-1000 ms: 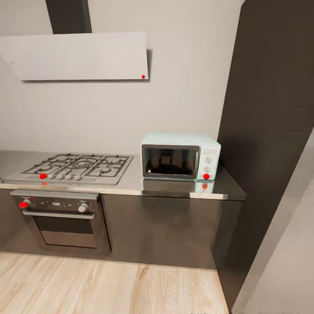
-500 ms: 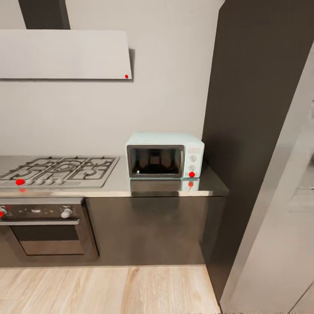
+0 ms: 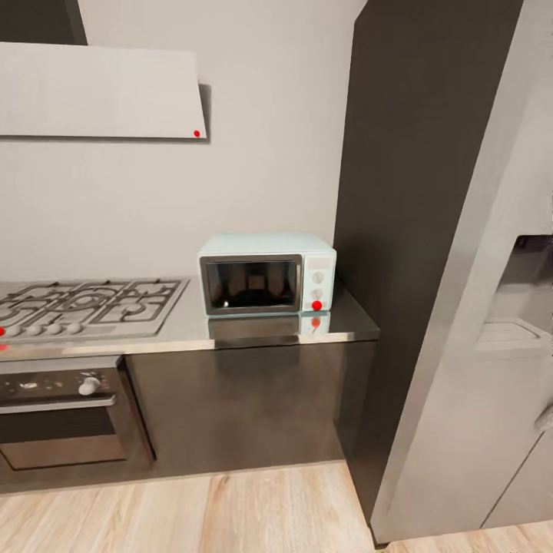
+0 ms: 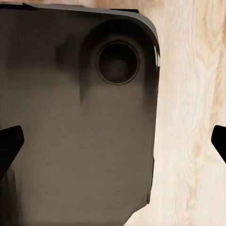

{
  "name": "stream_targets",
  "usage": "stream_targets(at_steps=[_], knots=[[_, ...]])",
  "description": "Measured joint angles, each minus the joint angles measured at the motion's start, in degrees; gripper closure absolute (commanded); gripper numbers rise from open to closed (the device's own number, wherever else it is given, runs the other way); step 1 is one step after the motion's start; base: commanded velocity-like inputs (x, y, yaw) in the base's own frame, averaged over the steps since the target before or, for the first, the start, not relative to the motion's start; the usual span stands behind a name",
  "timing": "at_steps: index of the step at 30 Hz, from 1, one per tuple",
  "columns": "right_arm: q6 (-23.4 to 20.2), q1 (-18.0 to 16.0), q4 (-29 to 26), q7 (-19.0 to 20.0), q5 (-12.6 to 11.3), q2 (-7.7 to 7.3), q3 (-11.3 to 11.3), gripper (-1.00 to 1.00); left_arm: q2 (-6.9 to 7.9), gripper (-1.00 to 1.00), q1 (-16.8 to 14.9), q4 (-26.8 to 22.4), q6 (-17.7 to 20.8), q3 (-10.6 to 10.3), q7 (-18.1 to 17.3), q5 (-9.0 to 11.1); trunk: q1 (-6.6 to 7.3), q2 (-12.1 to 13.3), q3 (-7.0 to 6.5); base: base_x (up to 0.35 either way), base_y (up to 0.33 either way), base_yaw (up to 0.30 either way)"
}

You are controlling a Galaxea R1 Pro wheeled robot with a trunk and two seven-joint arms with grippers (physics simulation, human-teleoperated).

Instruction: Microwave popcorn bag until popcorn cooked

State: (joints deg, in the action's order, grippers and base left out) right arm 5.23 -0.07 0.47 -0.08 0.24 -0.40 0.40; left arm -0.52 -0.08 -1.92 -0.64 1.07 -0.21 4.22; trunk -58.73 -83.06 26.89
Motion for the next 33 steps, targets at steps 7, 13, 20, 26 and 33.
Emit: stream_targets(at_steps=[7,13,20,26,33], knots=[[-0.03,0.0,0.0,0.0,0.0,0.07,0.08,-1.0,0.0,-1.0,0.0,0.0,0.0,0.0,0.01,0.0,0.0,0.0,0.0,0.0,0.0,-0.004],[-0.05,0.0,0.0,0.0,0.08,0.03,0.14,-1.0,0.0,-1.0,0.0,0.01,0.0,0.0,-0.01,0.0,0.0,0.0,0.0,0.0,0.0,0.0],[-0.04,-0.01,0.0,0.0,0.16,0.03,0.16,-1.0,0.0,-1.0,0.0,0.01,0.0,0.0,0.0,0.0,0.0,0.0,0.0,0.0,0.0,0.163],[-0.04,0.0,0.0,0.0,0.16,-0.02,0.14,-1.0,0.0,-1.0,0.0,0.01,0.0,0.0,0.0,0.0,0.0,0.0,0.0,0.0,0.0,0.172],[-0.03,0.0,0.0,0.0,0.16,-0.03,0.16,-1.0,-0.03,-1.0,0.02,0.01,0.0,0.0,-0.03,0.0,0.0,0.0,0.0,0.0,0.106,0.011]])
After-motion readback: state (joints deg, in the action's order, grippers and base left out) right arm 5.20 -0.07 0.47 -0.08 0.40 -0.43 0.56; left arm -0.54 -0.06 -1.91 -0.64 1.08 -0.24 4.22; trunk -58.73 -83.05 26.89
